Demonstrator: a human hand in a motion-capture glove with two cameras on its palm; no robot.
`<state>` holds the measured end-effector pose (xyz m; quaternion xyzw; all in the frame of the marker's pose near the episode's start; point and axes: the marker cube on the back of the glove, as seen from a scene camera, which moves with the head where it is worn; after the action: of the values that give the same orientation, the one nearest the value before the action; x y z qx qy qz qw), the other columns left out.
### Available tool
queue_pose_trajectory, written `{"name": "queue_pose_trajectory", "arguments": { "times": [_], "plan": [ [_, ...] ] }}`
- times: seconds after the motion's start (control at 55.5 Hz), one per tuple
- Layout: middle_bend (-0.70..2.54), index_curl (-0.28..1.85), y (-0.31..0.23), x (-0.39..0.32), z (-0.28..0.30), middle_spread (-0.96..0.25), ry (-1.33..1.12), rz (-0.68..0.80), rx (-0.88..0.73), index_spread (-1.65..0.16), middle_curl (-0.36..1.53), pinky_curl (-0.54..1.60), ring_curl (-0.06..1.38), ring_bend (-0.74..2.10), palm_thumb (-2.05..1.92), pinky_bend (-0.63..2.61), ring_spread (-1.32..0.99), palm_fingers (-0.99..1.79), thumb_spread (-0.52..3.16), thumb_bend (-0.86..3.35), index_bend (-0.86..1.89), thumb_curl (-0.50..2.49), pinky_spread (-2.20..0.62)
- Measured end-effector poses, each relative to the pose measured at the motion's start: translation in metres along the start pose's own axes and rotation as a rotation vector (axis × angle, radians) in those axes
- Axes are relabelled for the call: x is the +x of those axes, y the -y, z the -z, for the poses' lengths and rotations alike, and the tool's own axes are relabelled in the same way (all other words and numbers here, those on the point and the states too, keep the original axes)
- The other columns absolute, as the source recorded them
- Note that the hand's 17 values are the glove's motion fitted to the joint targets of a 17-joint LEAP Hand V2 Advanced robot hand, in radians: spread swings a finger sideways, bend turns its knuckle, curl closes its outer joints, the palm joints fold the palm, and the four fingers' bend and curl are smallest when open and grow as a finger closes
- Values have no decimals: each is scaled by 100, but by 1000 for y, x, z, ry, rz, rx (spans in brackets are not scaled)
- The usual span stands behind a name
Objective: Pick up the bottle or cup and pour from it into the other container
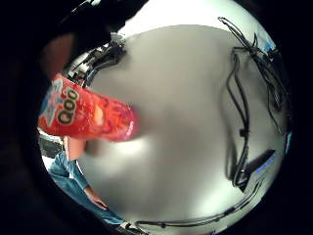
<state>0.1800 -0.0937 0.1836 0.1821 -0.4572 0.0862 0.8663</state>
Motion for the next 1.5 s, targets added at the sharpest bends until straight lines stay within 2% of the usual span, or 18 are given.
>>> {"name": "queue_pose_trajectory", "arguments": {
  "times": [0.108,0.27,0.523,0.847,0.955,1.081,1.316,1.496],
  "plan": [
    [29,20,5,-4,-11,8,129,17,30,-20,37,35,31,57,87,50,8,66,84,2,17,42,22],
    [32,27,10,-11,-27,4,278,19,104,-13,40,34,32,54,109,41,-1,94,72,7,16,49,11],
    [33,30,15,-22,-41,-2,263,18,104,-10,46,35,39,55,116,36,-11,107,31,-2,13,59,-7],
    [33,32,13,-48,-33,-4,214,42,58,-9,50,38,44,53,116,35,-14,109,14,-3,13,65,-12],
    [33,33,11,-63,-30,-5,145,68,-3,-9,51,38,45,52,116,34,-14,109,12,-3,13,66,-13],
    [32,33,12,-86,-27,-4,-47,113,-92,-9,52,39,46,52,116,34,-14,109,10,-3,13,67,-13],
    [32,34,-4,-126,-34,-5,-413,164,-383,-9,54,39,48,51,115,33,-14,110,9,-3,13,69,-13],
    [31,34,-10,-148,-49,-5,-647,191,-524,-9,55,40,49,51,115,33,-15,110,8,-3,13,70,-13]
  ]
}}
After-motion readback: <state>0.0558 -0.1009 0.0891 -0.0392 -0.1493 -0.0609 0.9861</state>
